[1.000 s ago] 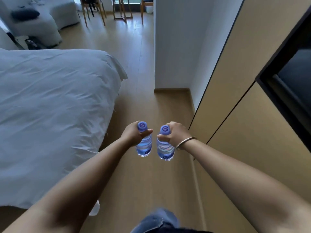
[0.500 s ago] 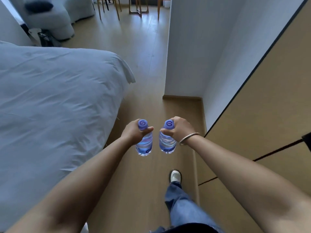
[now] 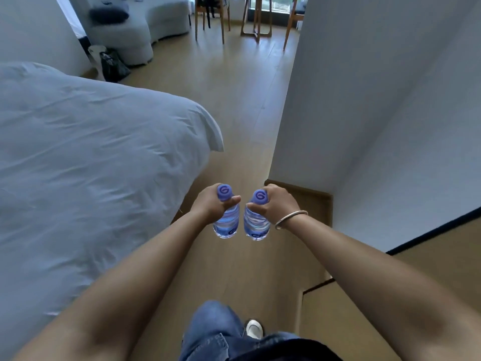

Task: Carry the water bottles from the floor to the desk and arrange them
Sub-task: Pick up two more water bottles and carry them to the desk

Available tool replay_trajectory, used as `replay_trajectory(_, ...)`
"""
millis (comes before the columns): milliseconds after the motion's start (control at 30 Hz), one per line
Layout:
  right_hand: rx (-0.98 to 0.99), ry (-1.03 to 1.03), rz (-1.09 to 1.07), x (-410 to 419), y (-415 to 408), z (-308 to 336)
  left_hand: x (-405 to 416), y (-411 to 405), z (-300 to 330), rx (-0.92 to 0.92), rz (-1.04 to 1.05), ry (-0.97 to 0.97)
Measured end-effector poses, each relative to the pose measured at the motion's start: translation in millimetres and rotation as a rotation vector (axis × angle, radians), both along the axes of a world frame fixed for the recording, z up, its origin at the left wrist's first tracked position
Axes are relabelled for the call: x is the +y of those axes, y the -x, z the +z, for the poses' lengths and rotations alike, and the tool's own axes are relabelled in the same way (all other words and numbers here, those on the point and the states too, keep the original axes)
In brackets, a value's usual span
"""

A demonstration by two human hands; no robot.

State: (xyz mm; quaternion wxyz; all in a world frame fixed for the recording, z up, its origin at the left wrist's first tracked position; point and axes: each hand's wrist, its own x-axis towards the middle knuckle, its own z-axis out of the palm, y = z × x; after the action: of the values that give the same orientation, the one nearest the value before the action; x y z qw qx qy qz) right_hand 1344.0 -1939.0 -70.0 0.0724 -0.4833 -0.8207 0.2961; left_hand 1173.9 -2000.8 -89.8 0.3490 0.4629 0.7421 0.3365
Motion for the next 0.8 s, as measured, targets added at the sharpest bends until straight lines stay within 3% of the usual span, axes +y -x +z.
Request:
replay_trajectory(333,0.049,0.03,0.003,142,52,-7,141,51,3,0.021,-0.043,-0.006)
replay_trajectory(800,0.066,0.052,-0.11,384,188,7,389,192,21,0.112,-0.094,0.062)
